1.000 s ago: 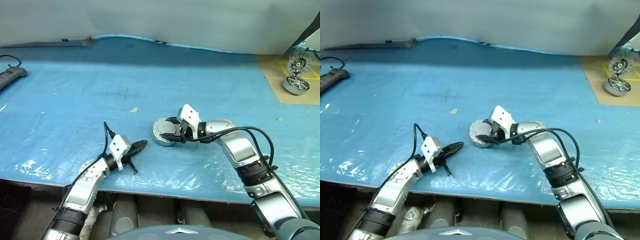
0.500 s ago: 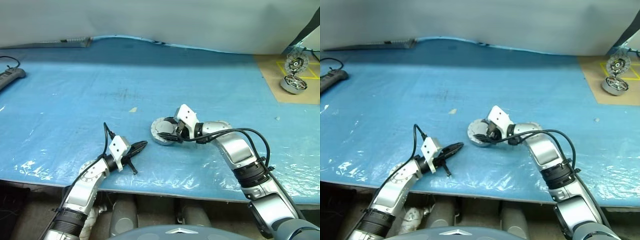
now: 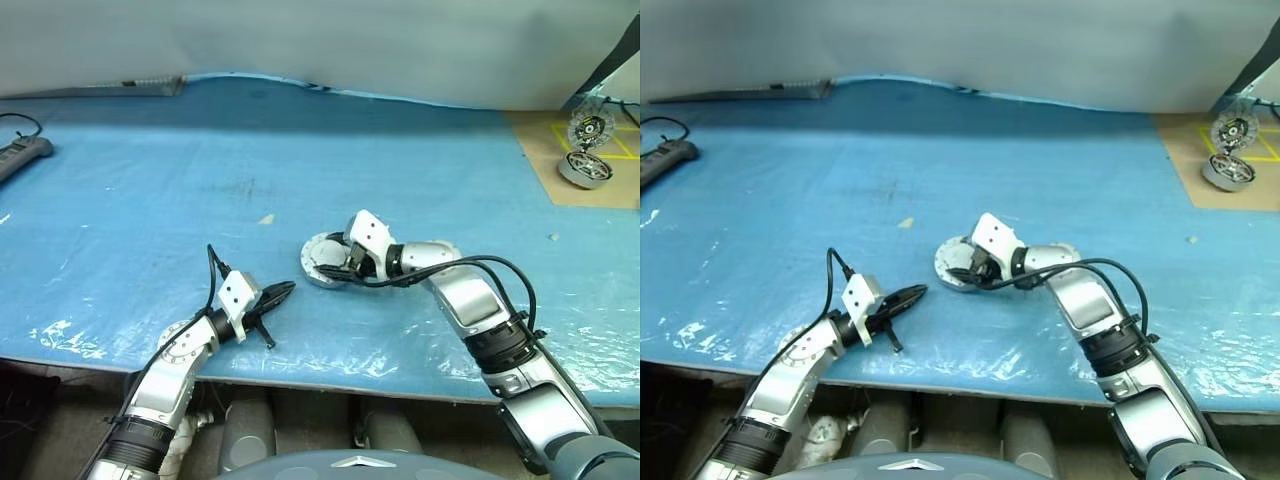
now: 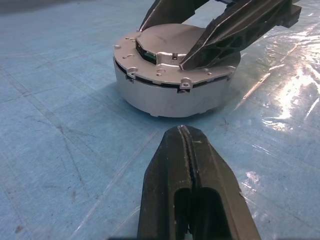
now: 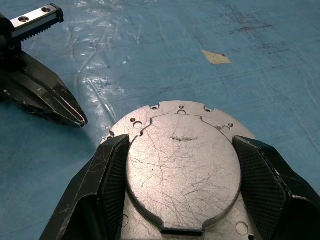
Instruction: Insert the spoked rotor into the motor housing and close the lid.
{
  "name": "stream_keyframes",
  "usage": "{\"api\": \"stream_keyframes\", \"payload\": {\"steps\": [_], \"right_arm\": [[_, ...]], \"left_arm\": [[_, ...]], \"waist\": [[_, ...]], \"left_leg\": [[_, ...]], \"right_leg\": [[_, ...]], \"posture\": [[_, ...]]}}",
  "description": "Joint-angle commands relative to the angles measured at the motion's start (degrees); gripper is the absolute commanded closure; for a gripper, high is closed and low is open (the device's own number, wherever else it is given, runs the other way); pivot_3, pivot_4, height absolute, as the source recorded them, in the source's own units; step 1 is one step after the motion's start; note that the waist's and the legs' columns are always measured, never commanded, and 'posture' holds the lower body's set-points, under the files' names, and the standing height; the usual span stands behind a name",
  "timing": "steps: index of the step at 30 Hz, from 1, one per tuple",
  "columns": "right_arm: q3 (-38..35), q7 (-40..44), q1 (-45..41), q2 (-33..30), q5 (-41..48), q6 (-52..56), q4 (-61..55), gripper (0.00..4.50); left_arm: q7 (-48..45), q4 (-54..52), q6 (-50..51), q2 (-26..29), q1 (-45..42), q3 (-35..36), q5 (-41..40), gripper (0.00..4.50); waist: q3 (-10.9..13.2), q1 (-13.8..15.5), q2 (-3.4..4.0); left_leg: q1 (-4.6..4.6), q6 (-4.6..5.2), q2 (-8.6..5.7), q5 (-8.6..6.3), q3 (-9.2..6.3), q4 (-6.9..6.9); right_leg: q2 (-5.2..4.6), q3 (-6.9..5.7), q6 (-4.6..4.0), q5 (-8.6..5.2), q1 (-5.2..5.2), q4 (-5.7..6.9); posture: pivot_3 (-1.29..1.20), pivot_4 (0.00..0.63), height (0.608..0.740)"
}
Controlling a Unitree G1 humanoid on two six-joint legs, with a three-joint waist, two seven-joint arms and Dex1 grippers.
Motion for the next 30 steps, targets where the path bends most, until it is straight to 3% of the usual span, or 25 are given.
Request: {"api": "stream_keyframes", "payload": {"steps": [1,11,23,30], "right_arm": [[1.6,-0.9,0.4,-1.5,-3.3,2.1,2.5,1.54],[0.9,-0.1,-0.2,-0.8,-1.2,6.6,2.1,1.54],[0.3,-1.7,0.0,0.3,-2.0,2.0,4.0,1.54],[1.2,-0.7,-0.3,-0.6,-2.2,4.7,4.3,1.54]], "left_arm": [[-0.2,-1.6,-0.5,-0.1,-0.1,0.3,-0.5,4.5],[-0.5,-1.1,-0.9,0.0,-0.1,0.3,-0.5,4.5],[-0.8,-0.8,-0.6,0.1,-1.0,0.3,-0.6,4.5],[0.8,-1.2,0.3,-0.3,-1.4,1.4,-0.8,4.5]], "waist": [[0.0,0.0,-0.01],[-0.4,0.1,-0.08],[-0.4,0.0,-0.1],[-0.4,0.0,-0.1]], "left_leg": [[0.02,0.0,0.0,0.0,0.0,0.0],[0.03,0.0,-0.01,0.0,0.0,0.0],[0.04,0.0,0.0,0.0,0.0,-0.02],[0.05,0.0,0.0,-0.01,0.0,-0.02]], "right_leg": [[0.0,0.0,0.0,0.0,0.02,-0.01],[-0.02,0.0,0.01,-0.01,0.06,-0.08],[0.0,0.01,0.01,0.0,0.04,-0.06],[-0.01,0.01,0.01,-0.01,0.05,-0.06]], "posture": [[0.0,0.15,0.74],[0.0,0.15,0.74],[0.0,0.15,0.74],[0.0,0.15,0.74]]}}
